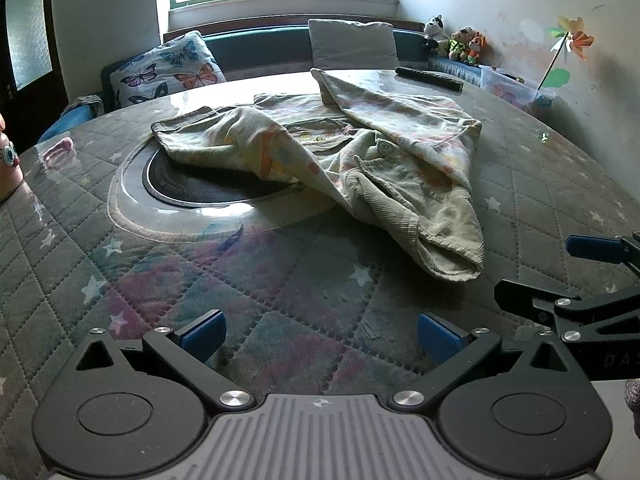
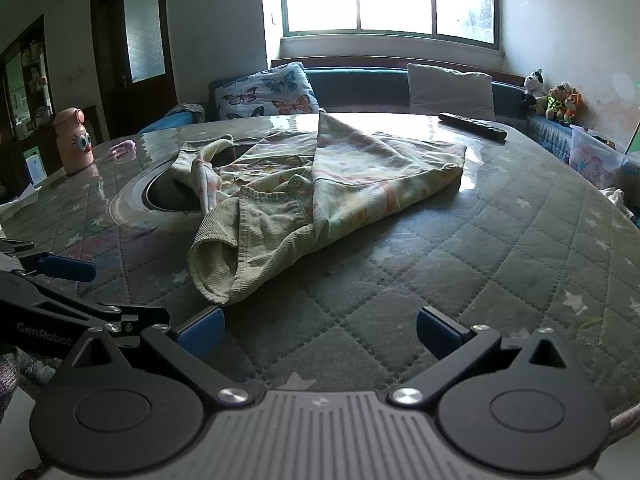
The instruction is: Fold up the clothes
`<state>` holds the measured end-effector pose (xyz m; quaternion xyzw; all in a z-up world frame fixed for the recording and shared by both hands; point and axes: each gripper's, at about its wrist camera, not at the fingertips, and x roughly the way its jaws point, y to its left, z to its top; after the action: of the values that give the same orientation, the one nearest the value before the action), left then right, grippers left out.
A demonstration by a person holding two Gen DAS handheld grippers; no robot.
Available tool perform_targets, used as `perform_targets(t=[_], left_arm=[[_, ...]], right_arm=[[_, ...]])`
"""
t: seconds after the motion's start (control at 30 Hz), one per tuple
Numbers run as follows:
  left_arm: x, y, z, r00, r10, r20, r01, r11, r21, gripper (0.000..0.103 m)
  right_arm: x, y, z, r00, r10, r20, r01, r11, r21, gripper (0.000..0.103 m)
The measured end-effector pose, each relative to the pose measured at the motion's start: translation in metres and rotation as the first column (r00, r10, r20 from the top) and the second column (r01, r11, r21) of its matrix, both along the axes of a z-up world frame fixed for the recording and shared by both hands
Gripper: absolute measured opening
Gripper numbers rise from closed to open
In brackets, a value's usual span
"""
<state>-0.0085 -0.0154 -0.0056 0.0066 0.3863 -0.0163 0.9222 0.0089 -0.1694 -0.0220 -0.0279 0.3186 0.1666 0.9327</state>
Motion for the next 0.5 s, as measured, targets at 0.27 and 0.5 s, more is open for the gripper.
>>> perform_targets(t=[0.27,0.5], left_arm=[[0.0037,0.0001,-0.0006,1.000,-0.002,-0.005,0.002,1.000,0.005,0.103],[0.0080,0.0008,-0.0022,1.000,0.000,-0.013,0.000,1.000,0.006,0.103]], right_arm=[[0.0027,0.0012,-0.0004,1.000,0.001,-0.004,-0.001,1.000,-0.002,0.103],[0.0058,0.0020,-0.0007,1.000,0.007,-0.008,-0.007,1.000,-0.004,0.103]])
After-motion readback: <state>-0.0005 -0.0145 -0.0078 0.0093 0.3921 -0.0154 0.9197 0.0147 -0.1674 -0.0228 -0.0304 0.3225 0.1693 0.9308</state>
